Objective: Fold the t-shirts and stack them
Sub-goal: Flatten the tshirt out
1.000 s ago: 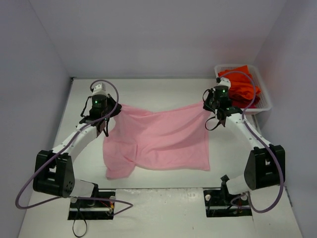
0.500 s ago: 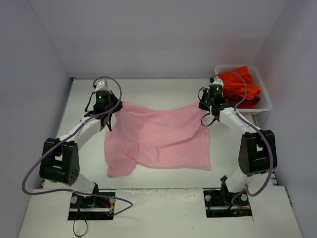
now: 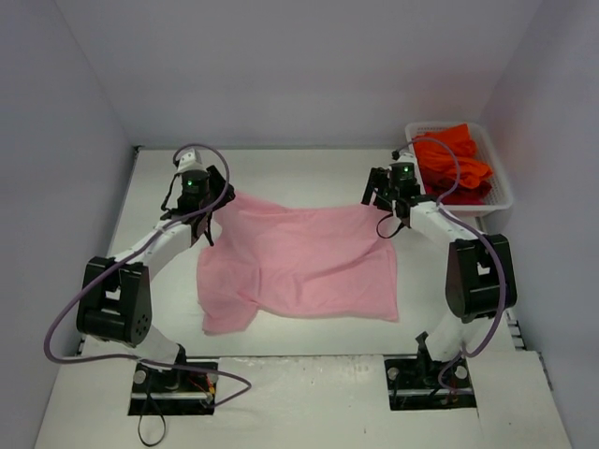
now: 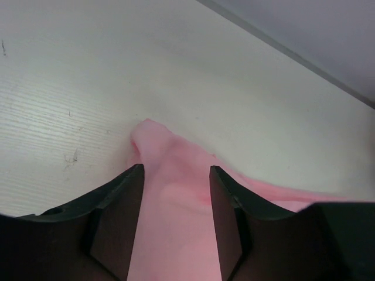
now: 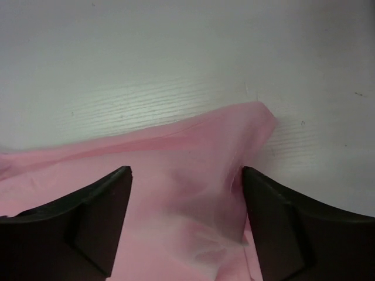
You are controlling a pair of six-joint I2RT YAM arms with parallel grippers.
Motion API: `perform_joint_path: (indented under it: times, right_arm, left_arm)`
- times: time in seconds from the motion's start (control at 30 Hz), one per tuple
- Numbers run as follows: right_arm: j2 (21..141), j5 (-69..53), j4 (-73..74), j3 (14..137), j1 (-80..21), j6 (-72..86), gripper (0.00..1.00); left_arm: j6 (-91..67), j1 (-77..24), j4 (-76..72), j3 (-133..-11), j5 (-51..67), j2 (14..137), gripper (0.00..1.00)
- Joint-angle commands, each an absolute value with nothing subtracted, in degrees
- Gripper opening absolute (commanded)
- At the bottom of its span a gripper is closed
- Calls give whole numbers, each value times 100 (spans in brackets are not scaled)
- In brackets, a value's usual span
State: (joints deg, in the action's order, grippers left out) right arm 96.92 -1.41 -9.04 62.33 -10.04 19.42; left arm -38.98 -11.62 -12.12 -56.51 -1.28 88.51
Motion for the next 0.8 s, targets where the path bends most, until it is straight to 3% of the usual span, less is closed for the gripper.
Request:
perform_joint_path:
  times: [0.0,0.1,0.77]
  right_arm:
    - [9624,193,-1239,6284,-958,1829,75]
    - [9624,325,-1230,6267,-958,1775,81]
    - [8868,413,-1195,5704,-949,1688,83]
  left_arm:
    - [-3938,-1125,-1679,-5844,-316,8824,45]
    - [-3929,-1134,-1766,-5880,-325,8964,48]
    - [-3525,-914,-3084,-6775,430,10607,48]
